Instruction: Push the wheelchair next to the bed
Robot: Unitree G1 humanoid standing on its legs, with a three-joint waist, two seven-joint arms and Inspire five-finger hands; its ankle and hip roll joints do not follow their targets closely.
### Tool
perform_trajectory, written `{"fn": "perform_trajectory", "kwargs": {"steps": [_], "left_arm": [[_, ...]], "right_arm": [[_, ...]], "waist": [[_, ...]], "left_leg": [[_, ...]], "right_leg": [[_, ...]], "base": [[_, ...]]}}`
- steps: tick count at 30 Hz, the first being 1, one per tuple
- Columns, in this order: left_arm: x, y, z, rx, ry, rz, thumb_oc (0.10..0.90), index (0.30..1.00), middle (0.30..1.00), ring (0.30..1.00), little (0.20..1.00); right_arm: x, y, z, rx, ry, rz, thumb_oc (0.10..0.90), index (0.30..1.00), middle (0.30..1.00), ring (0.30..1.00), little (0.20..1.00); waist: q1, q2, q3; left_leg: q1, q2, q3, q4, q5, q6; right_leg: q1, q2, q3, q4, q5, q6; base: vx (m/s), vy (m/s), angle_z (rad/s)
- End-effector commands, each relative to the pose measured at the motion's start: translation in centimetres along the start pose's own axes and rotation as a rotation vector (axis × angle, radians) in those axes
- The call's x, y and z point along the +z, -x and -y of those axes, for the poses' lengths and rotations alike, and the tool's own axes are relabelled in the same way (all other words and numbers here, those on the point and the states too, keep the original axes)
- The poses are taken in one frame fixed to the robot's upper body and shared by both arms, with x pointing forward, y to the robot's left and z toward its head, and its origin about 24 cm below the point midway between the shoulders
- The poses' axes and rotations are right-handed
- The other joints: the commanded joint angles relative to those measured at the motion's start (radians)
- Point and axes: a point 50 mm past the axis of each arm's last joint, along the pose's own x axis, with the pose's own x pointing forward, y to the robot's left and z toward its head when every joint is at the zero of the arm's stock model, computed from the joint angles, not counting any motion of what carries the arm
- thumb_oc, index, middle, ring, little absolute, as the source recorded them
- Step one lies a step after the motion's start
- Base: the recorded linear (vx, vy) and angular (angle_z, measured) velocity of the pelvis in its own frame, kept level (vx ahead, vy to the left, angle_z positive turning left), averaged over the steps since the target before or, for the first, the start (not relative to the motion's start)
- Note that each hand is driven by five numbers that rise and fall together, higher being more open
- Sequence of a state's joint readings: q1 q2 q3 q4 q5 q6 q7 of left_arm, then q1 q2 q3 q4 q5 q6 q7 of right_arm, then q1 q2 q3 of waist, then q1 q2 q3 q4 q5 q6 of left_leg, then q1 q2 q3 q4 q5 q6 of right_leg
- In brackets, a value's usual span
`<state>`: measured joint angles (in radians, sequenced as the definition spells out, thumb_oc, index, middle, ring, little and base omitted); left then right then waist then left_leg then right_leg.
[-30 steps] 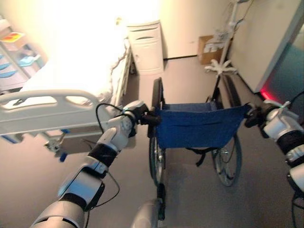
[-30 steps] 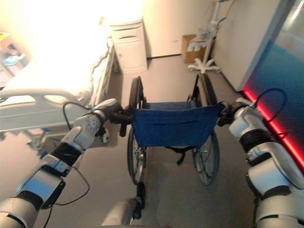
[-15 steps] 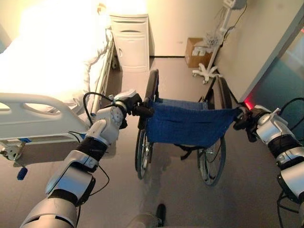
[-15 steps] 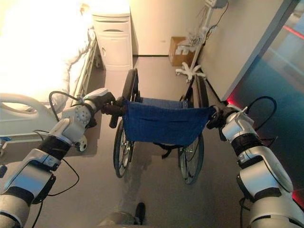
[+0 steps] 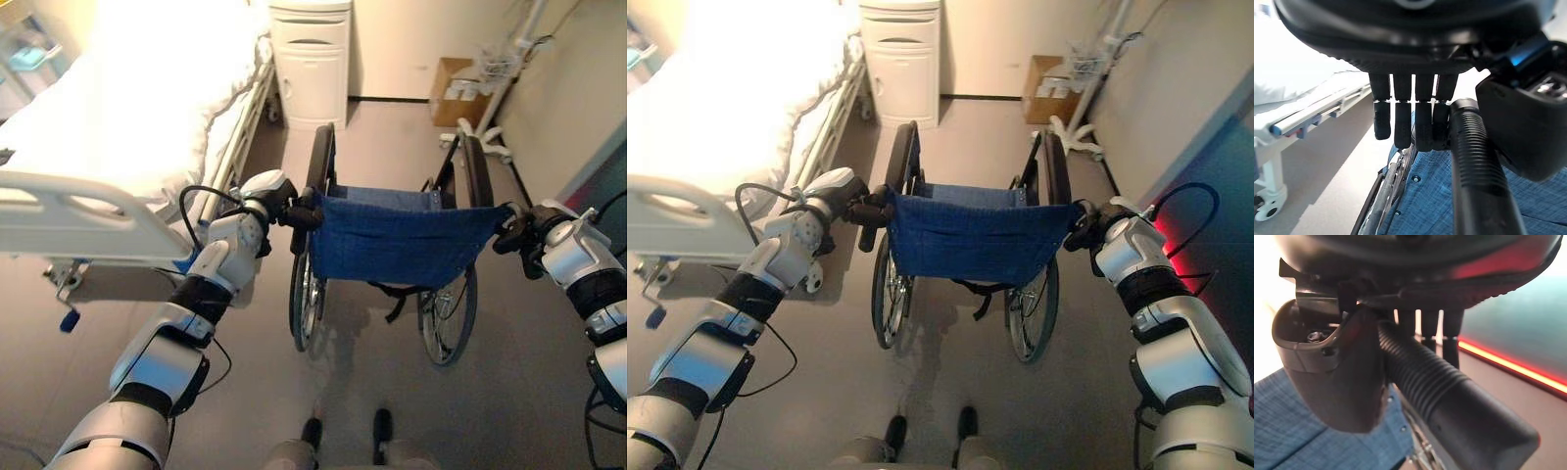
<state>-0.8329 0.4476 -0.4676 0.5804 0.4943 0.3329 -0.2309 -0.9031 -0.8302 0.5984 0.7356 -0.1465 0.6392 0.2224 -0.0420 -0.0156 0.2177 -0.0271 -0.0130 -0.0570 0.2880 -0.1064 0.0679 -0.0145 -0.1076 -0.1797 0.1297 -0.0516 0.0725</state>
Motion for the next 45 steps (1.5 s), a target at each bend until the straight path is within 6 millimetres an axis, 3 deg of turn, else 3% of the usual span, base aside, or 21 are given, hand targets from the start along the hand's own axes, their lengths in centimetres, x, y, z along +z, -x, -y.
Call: {"fn": "perform_trajectory", "kwargs": {"steps": [1,7,11,14,15,16,17,19,20,21,25,27,28,29,31,32,35,37,41,45], "left_arm": [[-7.7,1.5,7.6,-0.231,-0.129,-0.264,0.400,0.300,0.300,0.300,0.300],[-7.5,0.9,6.5,-0.180,-0.091,-0.299,0.400,0.300,0.300,0.300,0.300],[-7.5,1.0,6.3,-0.181,-0.081,-0.296,0.400,0.300,0.300,0.300,0.300],[-7.6,1.1,6.9,-0.201,-0.090,-0.288,0.400,0.300,0.300,0.300,0.300],[-7.7,1.3,7.6,-0.214,-0.086,-0.289,0.400,0.300,0.300,0.300,0.300],[-7.8,1.3,7.7,-0.217,-0.085,-0.290,0.400,0.300,0.300,0.300,0.300],[-7.7,1.3,8.0,-0.222,-0.087,-0.283,0.400,0.300,0.300,0.300,0.300],[-7.5,1.3,8.4,-0.228,-0.094,-0.266,0.400,0.300,0.300,0.300,0.300],[-7.5,1.4,8.3,-0.221,-0.098,-0.259,0.400,0.300,0.300,0.300,0.300],[-7.5,1.4,8.2,-0.220,-0.099,-0.259,0.400,0.300,0.300,0.300,0.300],[-7.9,1.7,7.8,-0.223,-0.103,-0.275,0.400,0.300,0.300,0.300,0.300],[-8.1,1.8,7.8,-0.226,-0.101,-0.280,0.400,0.300,0.300,0.300,0.300],[-8.8,2.1,7.8,-0.227,-0.085,-0.300,0.400,0.300,0.300,0.300,0.300],[-9.1,2.3,7.9,-0.233,-0.069,-0.316,0.400,0.300,0.300,0.300,0.300],[-9.4,2.3,8.1,-0.247,-0.056,-0.335,0.400,0.300,0.300,0.300,0.300],[-9.9,2.4,8.2,-0.258,-0.055,-0.340,0.400,0.300,0.300,0.300,0.300],[-10.6,2.6,7.5,-0.261,-0.082,-0.357,0.400,0.300,0.300,0.300,0.300],[-10.7,2.5,7.2,-0.241,-0.086,-0.366,0.400,0.300,0.300,0.300,0.300],[-10.5,2.4,7.8,-0.229,-0.070,-0.362,0.400,0.300,0.300,0.300,0.300],[-9.9,2.4,9.4,-0.232,-0.077,-0.355,0.400,0.300,0.300,0.300,0.300]], "right_arm": [[10.8,3.8,-3.9,0.198,0.053,0.538,0.400,0.300,0.300,0.300,0.300],[11.3,4.0,-3.8,0.173,0.062,0.575,0.400,0.300,0.300,0.300,0.300],[11.2,4.2,-4.2,0.191,0.069,0.591,0.400,0.300,0.300,0.300,0.300],[10.5,3.8,-5.0,0.205,0.075,0.583,0.400,0.300,0.300,0.300,0.300],[9.9,3.5,-5.6,0.212,0.074,0.576,0.400,0.300,0.300,0.300,0.300],[9.8,3.5,-5.7,0.214,0.073,0.575,0.400,0.300,0.300,0.300,0.300],[9.5,3.3,-5.9,0.214,0.065,0.564,0.400,0.300,0.300,0.300,0.300],[9.3,3.0,-6.5,0.220,0.053,0.543,0.400,0.300,0.300,0.300,0.300],[9.7,2.9,-7.0,0.218,0.051,0.543,0.400,0.300,0.300,0.300,0.300],[9.8,2.9,-7.0,0.218,0.051,0.544,0.400,0.300,0.300,0.300,0.300],[10.9,3.4,-7.5,0.233,0.054,0.562,0.400,0.300,0.300,0.300,0.300],[10.9,3.4,-7.4,0.233,0.063,0.569,0.400,0.300,0.300,0.300,0.300],[10.9,3.5,-6.9,0.228,0.094,0.591,0.400,0.300,0.300,0.300,0.300],[10.9,3.5,-7.0,0.236,0.099,0.597,0.400,0.300,0.300,0.300,0.300],[10.9,3.5,-7.6,0.255,0.099,0.599,0.400,0.300,0.300,0.300,0.300],[10.6,3.4,-8.1,0.274,0.108,0.597,0.400,0.300,0.300,0.300,0.300],[10.8,3.5,-8.6,0.295,0.082,0.622,0.400,0.300,0.300,0.300,0.300],[11.3,3.7,-8.6,0.290,0.072,0.634,0.400,0.300,0.300,0.300,0.300],[11.4,3.5,-8.9,0.286,0.069,0.626,0.400,0.300,0.300,0.300,0.300],[11.1,3.0,-9.7,0.294,0.063,0.615,0.400,0.300,0.300,0.300,0.300]], "waist": [[0.060,-0.054,0.049],[0.035,-0.039,0.050],[0.019,-0.033,0.027],[0.006,-0.039,0.010],[0.010,-0.055,0.006],[0.012,-0.057,0.006],[0.027,-0.073,0.016],[0.067,-0.083,0.051],[0.104,-0.064,0.083],[0.112,-0.059,0.093],[0.192,0.010,0.113],[0.201,0.010,0.109],[0.208,0.015,0.086],[0.208,0.015,0.070],[0.213,0.006,0.048],[0.226,-0.009,0.030],[0.252,-0.038,0.009],[0.260,-0.047,0.005],[0.262,-0.050,-0.001],[0.272,-0.065,-0.010]], "left_leg": [[0.107,0.045,-0.016,-0.004,-0.019,-0.099],[0.166,0.079,-0.011,-0.124,0.013,-0.135],[0.184,0.097,-0.025,-0.100,0.073,-0.147],[0.177,0.126,-0.002,0.029,0.214,-0.168],[0.133,0.123,0.016,0.148,0.276,-0.165],[0.119,0.120,0.016,0.168,0.279,-0.164],[0.034,0.090,0.028,0.271,0.279,-0.153],[-0.128,0.045,0.044,0.347,0.259,-0.132],[-0.200,0.016,0.053,0.257,0.267,-0.126],[-0.199,0.016,0.057,0.240,0.267,-0.128],[-0.254,0.063,0.092,-0.194,0.420,-0.154],[-0.248,0.065,0.102,-0.245,0.420,-0.153],[-0.225,0.076,0.144,-0.277,0.390,-0.145],[-0.209,0.065,0.160,-0.259,0.347,-0.129],[-0.220,0.039,0.152,-0.189,0.313,-0.111],[-0.219,0.016,0.142,-0.151,0.257,-0.093],[-0.164,-0.014,0.127,-0.172,0.205,-0.061],[-0.162,-0.029,0.121,-0.188,0.202,-0.052],[-0.162,-0.055,0.097,-0.206,0.202,-0.037],[-0.160,-0.074,0.088,-0.218,0.195,-0.021]], "right_leg": [[-0.116,-0.058,0.072,0.040,0.135,0.062],[-0.090,-0.037,0.020,0.025,0.108,0.049],[-0.084,-0.007,0.013,0.037,0.074,0.015],[-0.060,0.014,-0.010,0.015,0.070,-0.018],[-0.026,0.021,-0.020,0.001,0.063,-0.041],[-0.020,0.022,-0.021,-0.001,0.061,-0.045],[0.013,0.021,-0.018,-0.007,0.054,-0.056],[0.079,0.034,0.002,-0.014,0.042,-0.064],[0.132,0.068,0.023,-0.020,0.025,-0.058],[0.146,0.074,0.029,-0.022,0.019,-0.057],[0.254,0.147,0.050,-0.028,-0.035,-0.047],[0.267,0.141,0.049,-0.024,-0.047,-0.041],[0.277,0.129,0.029,-0.010,-0.075,-0.029],[0.277,0.122,0.029,0.006,-0.090,-0.024],[0.294,0.116,0.038,0.012,-0.103,-0.021],[0.303,0.096,0.031,0.020,-0.096,-0.010],[0.299,0.026,-0.008,0.059,-0.026,0.057],[0.293,0.002,-0.016,0.061,0.000,0.076],[0.265,-0.017,-0.014,0.091,0.046,0.084],[0.248,-0.034,-0.003,0.156,0.136,0.099]], "base": [[0.18,-0.111,0.52],[0.26,-0.151,0.39],[0.26,-0.161,0.29],[0.26,-0.215,0.35],[0.28,-0.235,0.53],[0.31,-0.261,0.59],[0.27,-0.210,0.30],[0.43,-0.218,-0.18],[0.43,-0.103,-0.34],[0.47,-0.042,-0.44],[0.57,0.106,-0.60],[0.42,0.201,-0.62],[0.53,0.322,-0.68],[0.51,0.315,-0.54],[0.42,0.203,-0.12],[0.52,0.214,0.00],[0.46,0.183,-0.05],[0.25,0.159,-0.10],[0.24,0.211,0.15],[0.23,0.177,0.09]]}}
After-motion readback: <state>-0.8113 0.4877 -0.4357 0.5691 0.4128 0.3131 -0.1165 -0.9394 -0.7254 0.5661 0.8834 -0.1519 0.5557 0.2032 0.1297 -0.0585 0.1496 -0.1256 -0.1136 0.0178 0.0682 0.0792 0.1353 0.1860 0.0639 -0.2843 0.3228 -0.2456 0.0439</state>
